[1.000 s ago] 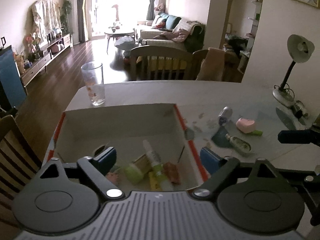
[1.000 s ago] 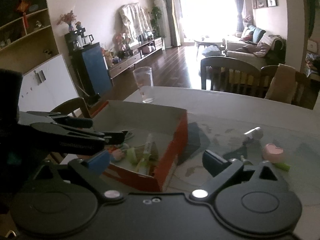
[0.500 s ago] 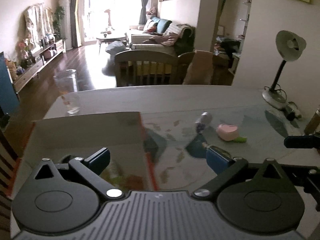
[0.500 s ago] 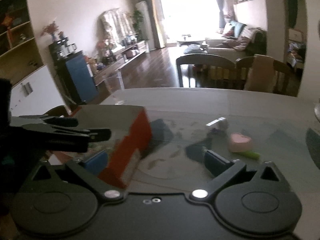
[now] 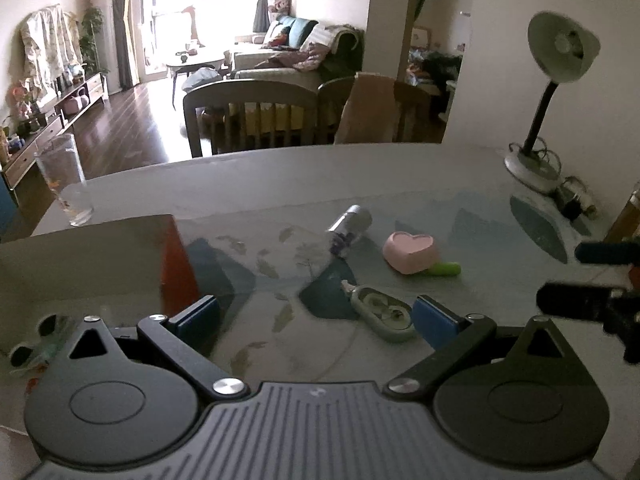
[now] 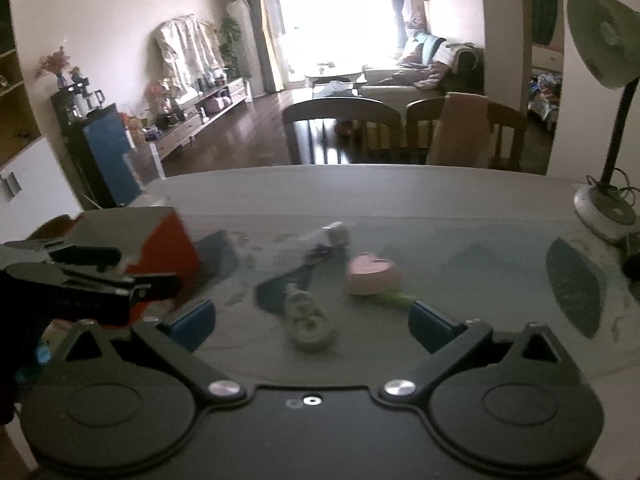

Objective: Organize rigid objects
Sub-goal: 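Withdraw both tools from the box toward the remaining table items, then close left gripper on the white correction tape while right gripper closes on the pink heart container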

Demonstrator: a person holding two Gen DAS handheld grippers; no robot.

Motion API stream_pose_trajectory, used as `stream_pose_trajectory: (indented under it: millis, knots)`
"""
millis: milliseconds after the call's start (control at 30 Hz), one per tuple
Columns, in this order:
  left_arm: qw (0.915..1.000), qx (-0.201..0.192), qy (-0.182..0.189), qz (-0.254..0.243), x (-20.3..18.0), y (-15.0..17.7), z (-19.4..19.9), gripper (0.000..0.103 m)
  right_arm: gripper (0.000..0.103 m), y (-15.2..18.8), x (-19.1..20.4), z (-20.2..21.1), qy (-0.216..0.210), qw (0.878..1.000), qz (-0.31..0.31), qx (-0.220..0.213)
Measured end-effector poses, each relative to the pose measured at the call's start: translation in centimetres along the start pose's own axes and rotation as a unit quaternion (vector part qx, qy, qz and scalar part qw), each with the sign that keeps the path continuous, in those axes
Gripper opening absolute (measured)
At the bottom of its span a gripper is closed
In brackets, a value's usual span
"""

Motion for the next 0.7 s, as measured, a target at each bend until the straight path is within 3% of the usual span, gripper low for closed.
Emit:
stream_pose_trajectory:
  millis: [300,700]
  knots:
    - [0.9995,0.03,-0.012,0.001,-4.6,1.0,-5.2,0.103,0.1,-0.3,-5.7,-3.2,0.011,1.0,-0.007,0.02]
    - [0.998,0.057,-0.025,0.004,-8.0,2.5,-10.6,0.103,0.097,0.0,-8.7,-10.1,-0.009,0.998,0.002,0.062]
Point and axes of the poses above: each gripper's, at about its wrist camera, not at the fingertips, and z roughly against the way its jaws point, x to its left, y to its underside, the point moved 10 cm from there along -z, roughly the way its jaws point, and after that the axes turned 12 degrees about -y, right-handed, at the moved point
